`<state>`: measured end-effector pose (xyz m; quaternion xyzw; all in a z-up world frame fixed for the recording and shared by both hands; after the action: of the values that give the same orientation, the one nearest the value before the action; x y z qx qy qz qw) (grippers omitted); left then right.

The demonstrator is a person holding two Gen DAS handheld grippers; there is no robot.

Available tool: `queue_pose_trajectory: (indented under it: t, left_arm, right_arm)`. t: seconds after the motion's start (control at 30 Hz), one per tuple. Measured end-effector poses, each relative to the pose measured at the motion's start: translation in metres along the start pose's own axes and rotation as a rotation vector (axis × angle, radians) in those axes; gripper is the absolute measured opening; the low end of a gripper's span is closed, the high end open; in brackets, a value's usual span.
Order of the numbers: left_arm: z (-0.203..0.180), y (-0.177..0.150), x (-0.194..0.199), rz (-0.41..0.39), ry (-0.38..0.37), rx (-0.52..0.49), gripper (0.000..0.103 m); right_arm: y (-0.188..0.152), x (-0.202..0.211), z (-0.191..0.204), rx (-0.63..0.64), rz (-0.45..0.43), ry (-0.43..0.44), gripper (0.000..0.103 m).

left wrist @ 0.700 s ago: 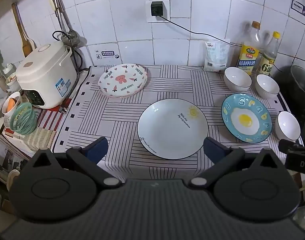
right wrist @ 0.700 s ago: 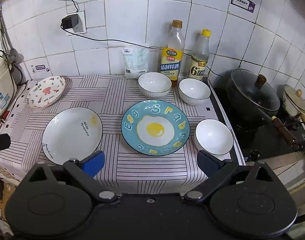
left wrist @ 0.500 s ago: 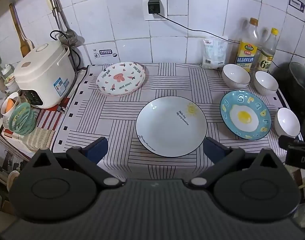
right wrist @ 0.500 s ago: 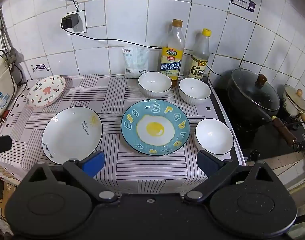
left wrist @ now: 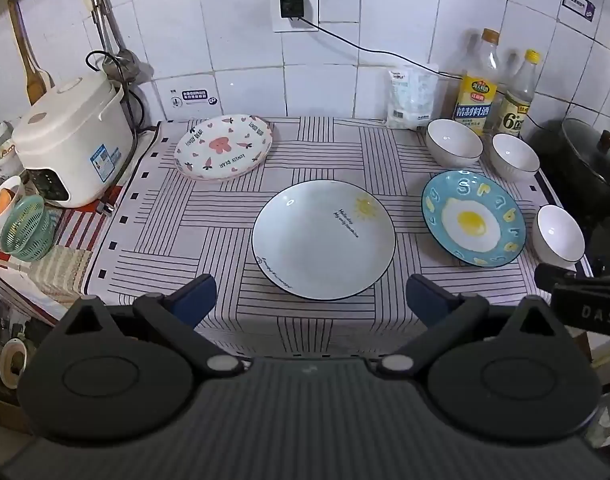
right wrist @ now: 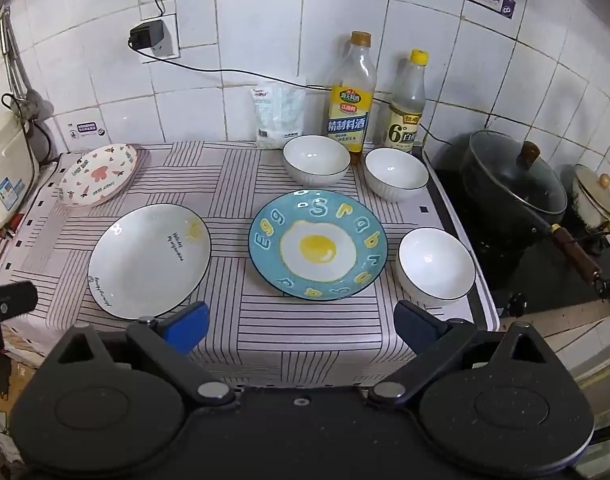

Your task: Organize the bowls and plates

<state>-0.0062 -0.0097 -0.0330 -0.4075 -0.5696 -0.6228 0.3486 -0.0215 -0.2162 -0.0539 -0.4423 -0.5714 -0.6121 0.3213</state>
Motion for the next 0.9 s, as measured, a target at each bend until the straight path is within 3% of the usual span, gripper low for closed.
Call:
queue_pose_trajectory:
  t: [0.5, 0.9]
  left_arm:
    - [-0.0008, -0.0025, -0.0047, -0.033, 0.041, -0.025, 0.103]
    - [0.0056, -0.0055, -0.0061, -0.066, 0.054, -0.024, 0.103]
  right_arm:
    - [-0.0076, 0.0041, -0.0019, -0.019, -0.075, -0.007, 0.100]
    - [-0.0098, 0.0022, 0.0011, 0.000, -0.066, -0.014, 0.100]
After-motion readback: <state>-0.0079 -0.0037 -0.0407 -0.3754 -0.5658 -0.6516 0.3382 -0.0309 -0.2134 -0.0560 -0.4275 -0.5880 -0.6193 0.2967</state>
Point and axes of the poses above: each gripper's, at about its wrist camera, not at the fingertips, and x roughly against the way its jaws point, z to its left, y to its top, the point moved 2 cm from there along -x, roughly the way its jaws point, and after that the axes turned 15 degrees about z, right-handed, at the moved point
